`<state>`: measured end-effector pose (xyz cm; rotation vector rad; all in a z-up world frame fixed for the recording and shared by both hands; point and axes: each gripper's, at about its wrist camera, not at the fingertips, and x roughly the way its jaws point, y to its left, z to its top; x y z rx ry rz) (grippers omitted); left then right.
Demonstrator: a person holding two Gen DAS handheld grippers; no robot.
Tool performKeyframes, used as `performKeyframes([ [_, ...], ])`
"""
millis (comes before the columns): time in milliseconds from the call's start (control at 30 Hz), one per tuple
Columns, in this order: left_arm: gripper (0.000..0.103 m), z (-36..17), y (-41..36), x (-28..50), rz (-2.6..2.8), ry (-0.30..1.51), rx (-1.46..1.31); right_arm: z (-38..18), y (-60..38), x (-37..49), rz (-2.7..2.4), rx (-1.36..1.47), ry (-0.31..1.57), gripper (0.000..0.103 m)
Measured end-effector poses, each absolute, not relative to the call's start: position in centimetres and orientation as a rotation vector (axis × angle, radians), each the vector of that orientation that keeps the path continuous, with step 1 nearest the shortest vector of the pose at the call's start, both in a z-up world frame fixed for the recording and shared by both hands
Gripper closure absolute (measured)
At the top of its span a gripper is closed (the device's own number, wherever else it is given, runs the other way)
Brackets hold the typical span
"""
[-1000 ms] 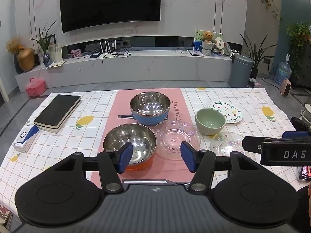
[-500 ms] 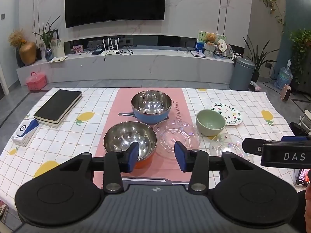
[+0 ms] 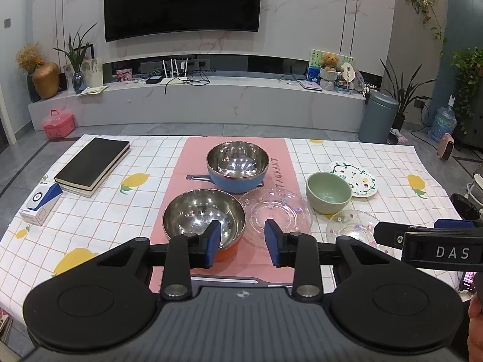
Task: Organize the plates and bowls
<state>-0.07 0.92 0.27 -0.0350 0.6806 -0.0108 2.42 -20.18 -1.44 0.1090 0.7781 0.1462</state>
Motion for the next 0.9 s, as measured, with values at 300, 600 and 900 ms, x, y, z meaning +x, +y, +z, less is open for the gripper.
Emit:
performKeyframes([
  [300, 0.063, 0.23, 1.04, -0.11, -0.007, 0.678, -0.036, -1.56, -20.06, 2.42, 0.148, 0.107, 0.781, 0.003],
  [600, 0.063, 0.19, 1.13, -0.07, -0.006, 0.684, -0.040, -1.66, -19.89, 2.40, 0.150, 0.107, 0.781, 0.003],
  [900, 0.063, 0.03, 1.06, -0.03, -0.006, 0.694, -0.044, -1.78, -19.56, 2.41, 0.150, 0.108, 0.784, 0.003],
])
